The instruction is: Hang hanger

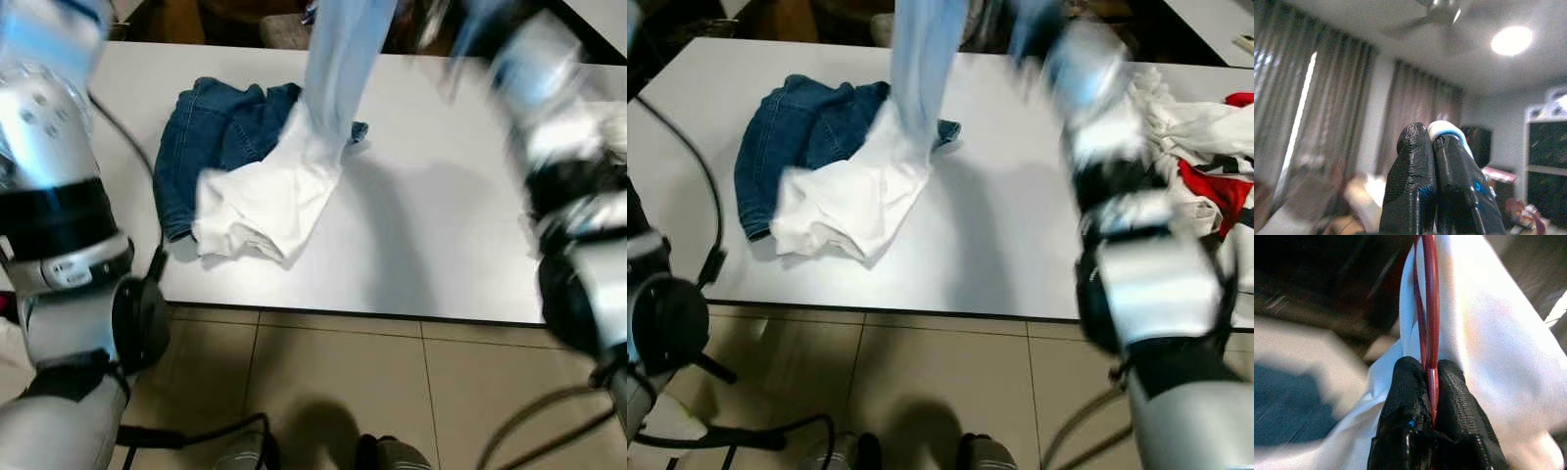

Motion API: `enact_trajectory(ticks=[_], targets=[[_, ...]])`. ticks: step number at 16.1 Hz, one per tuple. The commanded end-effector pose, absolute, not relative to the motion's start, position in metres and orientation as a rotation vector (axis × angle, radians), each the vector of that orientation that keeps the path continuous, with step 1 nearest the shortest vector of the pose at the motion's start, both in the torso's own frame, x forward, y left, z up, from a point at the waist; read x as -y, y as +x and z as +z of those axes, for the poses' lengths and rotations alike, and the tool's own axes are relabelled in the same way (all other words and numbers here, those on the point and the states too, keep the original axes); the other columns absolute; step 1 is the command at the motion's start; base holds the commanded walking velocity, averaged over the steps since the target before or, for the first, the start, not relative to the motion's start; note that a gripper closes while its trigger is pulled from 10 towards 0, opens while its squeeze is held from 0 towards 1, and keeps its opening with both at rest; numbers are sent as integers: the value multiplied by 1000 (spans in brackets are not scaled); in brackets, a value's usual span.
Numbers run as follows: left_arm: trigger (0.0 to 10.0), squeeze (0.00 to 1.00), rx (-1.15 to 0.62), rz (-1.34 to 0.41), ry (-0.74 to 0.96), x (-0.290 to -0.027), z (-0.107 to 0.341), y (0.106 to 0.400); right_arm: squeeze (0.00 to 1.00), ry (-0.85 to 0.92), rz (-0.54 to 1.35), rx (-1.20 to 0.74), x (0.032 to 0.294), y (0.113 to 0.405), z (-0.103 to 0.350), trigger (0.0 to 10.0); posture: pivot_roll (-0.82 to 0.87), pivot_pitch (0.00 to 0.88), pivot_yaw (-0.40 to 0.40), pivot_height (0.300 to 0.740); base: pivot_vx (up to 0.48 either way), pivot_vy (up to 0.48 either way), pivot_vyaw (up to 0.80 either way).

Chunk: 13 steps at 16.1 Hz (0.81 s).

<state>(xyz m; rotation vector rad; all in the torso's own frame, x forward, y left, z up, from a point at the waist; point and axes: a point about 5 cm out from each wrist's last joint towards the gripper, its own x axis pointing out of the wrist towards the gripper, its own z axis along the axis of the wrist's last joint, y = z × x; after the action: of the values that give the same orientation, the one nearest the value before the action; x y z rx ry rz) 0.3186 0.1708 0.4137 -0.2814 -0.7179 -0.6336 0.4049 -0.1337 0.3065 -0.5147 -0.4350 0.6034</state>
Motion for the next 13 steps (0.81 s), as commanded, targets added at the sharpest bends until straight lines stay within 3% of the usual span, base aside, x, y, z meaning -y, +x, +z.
enact_trajectory(ticks=[1, 3, 5, 13], targets=[[10000, 0, 678, -588, -216, -170, 406, 322, 0, -572, 670, 368, 133, 404, 286, 10000, -48, 127, 20, 740, 0, 0, 0], [10000, 0, 588, -532, -144, -164, 378, 333, 0, -611, 735, 236, 144, 397, 238, 10000, -50, 130, 20, 740, 0, 0, 0], [10000, 0, 583, -541, -153, -161, 377, 332, 0, -588, 740, 234, 152, 393, 229, 10000, -53, 129, 22, 740, 0, 0, 0], [10000, 0, 817, -646, -333, -187, 470, 285, 0, -474, 1127, 182, 154, 356, 204, 10000, -43, 117, 26, 740, 0, 0, 0]])
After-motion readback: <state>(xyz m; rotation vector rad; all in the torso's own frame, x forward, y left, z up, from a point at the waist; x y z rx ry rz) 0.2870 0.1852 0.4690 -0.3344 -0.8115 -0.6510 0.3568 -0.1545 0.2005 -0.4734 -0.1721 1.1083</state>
